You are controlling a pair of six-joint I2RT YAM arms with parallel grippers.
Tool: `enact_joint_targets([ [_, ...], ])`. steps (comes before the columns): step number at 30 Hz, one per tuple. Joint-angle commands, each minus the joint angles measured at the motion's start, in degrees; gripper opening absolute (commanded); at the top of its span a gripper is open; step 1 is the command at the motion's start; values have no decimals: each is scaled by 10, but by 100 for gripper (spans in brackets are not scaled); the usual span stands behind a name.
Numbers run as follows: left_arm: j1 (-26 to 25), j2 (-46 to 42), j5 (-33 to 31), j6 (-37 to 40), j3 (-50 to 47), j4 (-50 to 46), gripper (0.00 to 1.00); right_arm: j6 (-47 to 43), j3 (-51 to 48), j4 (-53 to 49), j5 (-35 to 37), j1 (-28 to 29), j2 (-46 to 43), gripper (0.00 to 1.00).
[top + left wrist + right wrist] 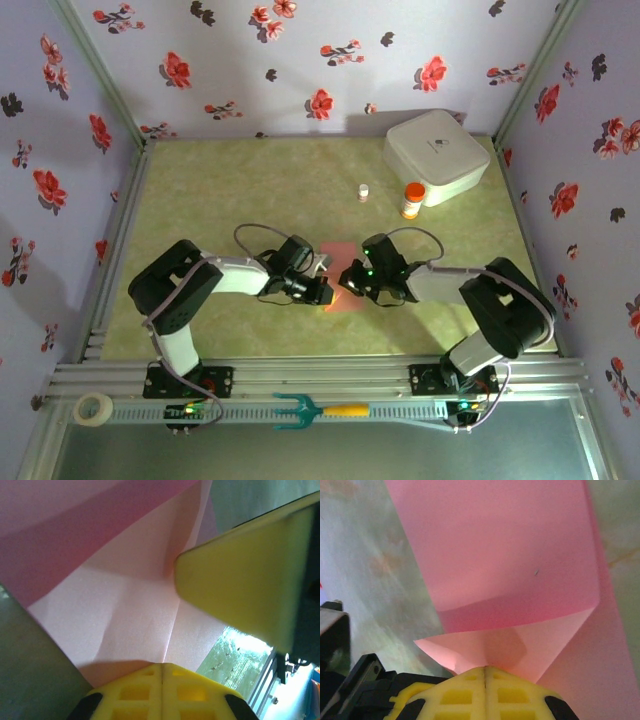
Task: Fold a paper plane with a square sheet of paper (pick it up from the middle)
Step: Fold the triangle a second time at the center of the table.
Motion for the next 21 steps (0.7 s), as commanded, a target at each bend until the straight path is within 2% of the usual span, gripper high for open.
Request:
enact_joint_targets([
  [1,-10,17,-43,17,-14,-48,0,-2,6,26,-16,5,38,2],
  [5,-9,19,-47,16,-13,-52,0,-10,-10,4,12,-13,46,2],
  [11,-9,21,-52,16,-18,-53,0,-13,-29,42,-12,-65,38,3],
  [16,-10,27,-50,15,-17,-51,0,-34,-11,8,-1,-93,33,3],
  [21,-10,29,-49,14,-18,-48,0,-30,-24,36,-5,-131,30,3],
])
